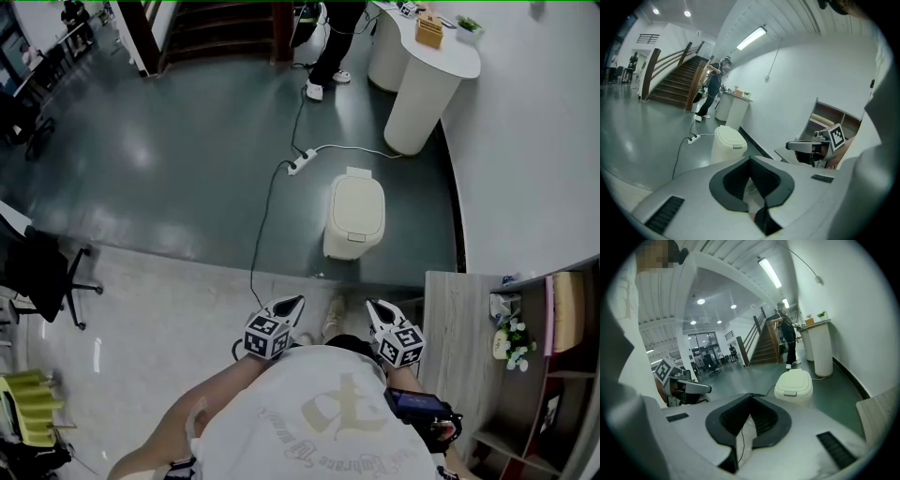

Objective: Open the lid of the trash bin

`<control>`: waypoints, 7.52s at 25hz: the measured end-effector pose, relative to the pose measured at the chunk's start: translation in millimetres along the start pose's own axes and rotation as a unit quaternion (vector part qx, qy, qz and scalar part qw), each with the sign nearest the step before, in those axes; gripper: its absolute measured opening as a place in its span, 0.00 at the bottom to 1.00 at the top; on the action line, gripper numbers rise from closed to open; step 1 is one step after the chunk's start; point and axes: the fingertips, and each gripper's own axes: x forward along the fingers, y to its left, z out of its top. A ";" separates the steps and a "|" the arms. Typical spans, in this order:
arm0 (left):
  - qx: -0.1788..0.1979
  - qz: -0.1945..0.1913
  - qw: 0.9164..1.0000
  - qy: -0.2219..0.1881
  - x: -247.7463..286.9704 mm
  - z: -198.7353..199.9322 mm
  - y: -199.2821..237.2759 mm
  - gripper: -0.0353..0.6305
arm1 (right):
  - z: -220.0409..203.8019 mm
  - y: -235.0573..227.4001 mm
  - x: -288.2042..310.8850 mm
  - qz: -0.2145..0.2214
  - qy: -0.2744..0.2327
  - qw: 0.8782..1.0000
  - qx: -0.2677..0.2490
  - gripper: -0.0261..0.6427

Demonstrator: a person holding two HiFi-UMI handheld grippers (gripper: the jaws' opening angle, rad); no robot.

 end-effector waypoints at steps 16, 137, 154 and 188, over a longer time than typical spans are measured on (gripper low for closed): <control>0.008 0.019 1.000 0.016 85.8 65.5 32.8 0.07 | 44.7 -88.3 71.4 0.016 0.020 1.000 0.017 0.05; -0.111 0.084 0.988 0.062 161.5 55.1 146.2 0.07 | -56.2 -205.7 276.4 0.015 0.391 0.785 -0.480 0.05; -0.103 0.082 0.990 0.059 151.5 55.1 140.3 0.07 | -54.6 -205.8 275.9 0.001 0.393 0.793 -0.466 0.05; -0.015 -0.006 0.998 0.068 218.5 131.3 126.9 0.07 | 94.6 -201.9 244.8 -0.001 0.151 0.980 -0.126 0.04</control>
